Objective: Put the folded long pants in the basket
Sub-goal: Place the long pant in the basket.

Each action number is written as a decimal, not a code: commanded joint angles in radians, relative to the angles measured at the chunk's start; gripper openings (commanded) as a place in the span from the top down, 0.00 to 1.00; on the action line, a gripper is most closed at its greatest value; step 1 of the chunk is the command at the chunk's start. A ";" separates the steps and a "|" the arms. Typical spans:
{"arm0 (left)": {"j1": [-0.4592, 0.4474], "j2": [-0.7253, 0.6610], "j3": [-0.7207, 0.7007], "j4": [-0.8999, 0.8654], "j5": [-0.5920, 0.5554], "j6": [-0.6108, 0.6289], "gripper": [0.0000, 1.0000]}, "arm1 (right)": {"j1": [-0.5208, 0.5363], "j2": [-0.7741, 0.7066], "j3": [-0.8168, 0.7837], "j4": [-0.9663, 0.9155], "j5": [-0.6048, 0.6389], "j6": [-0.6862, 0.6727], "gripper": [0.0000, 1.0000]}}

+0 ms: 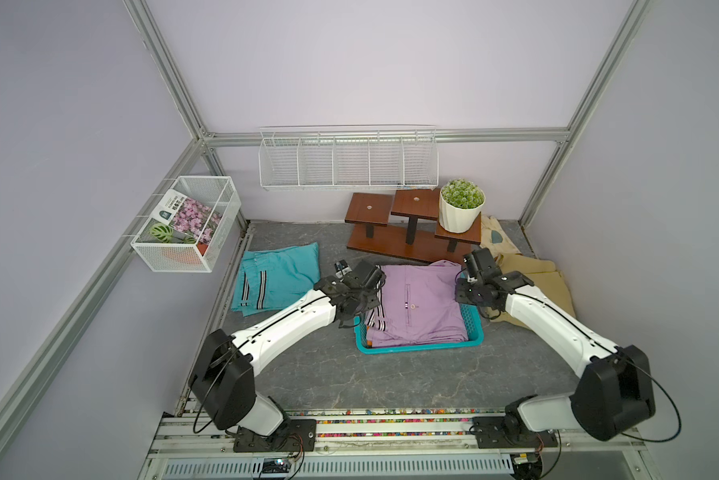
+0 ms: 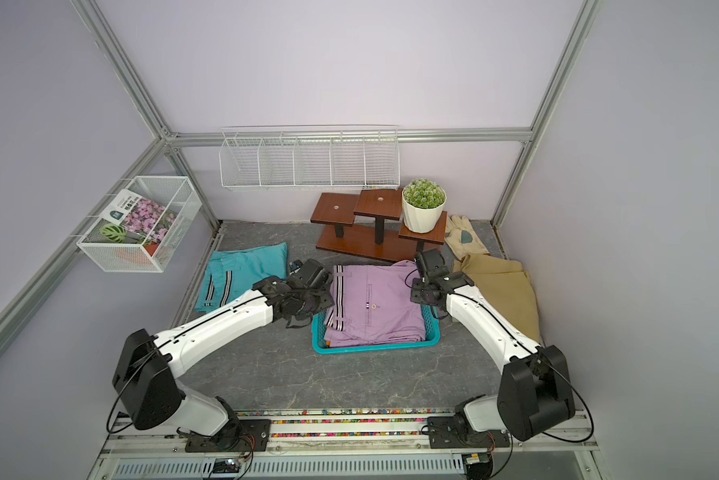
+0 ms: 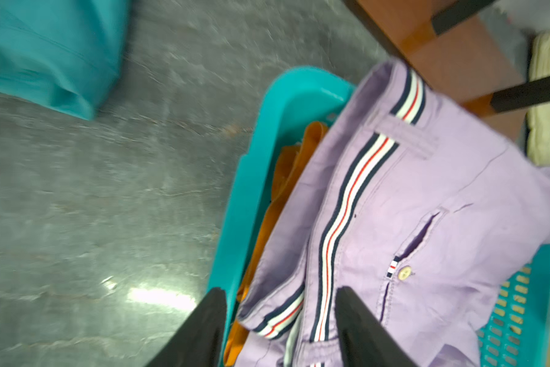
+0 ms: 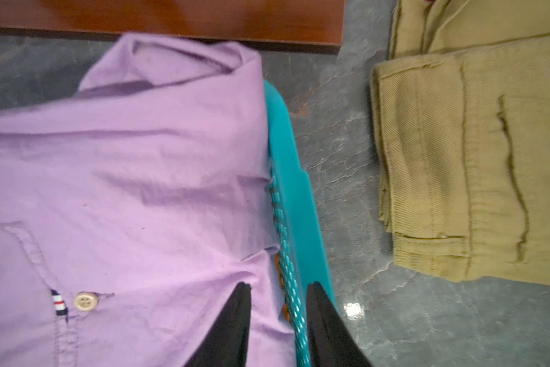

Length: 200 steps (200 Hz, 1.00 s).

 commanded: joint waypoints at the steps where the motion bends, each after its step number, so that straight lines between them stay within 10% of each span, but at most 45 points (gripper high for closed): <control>1: 0.002 -0.064 0.018 -0.065 -0.031 0.042 0.62 | 0.008 -0.047 0.037 -0.081 0.028 -0.031 0.59; 18: 0.002 -0.101 -0.022 0.068 0.076 0.112 1.00 | 0.042 -0.072 0.051 -0.058 0.014 -0.039 0.58; 46: 0.003 -0.058 -0.066 0.360 0.250 0.226 1.00 | 0.087 -0.032 0.100 -0.032 0.013 -0.037 0.61; 105: 0.023 0.306 0.172 0.305 0.229 0.254 1.00 | 0.093 0.204 0.085 0.161 0.003 -0.039 0.67; 200: 0.113 0.296 -0.101 0.299 0.100 0.201 1.00 | 0.095 0.311 -0.026 0.212 0.029 -0.047 0.71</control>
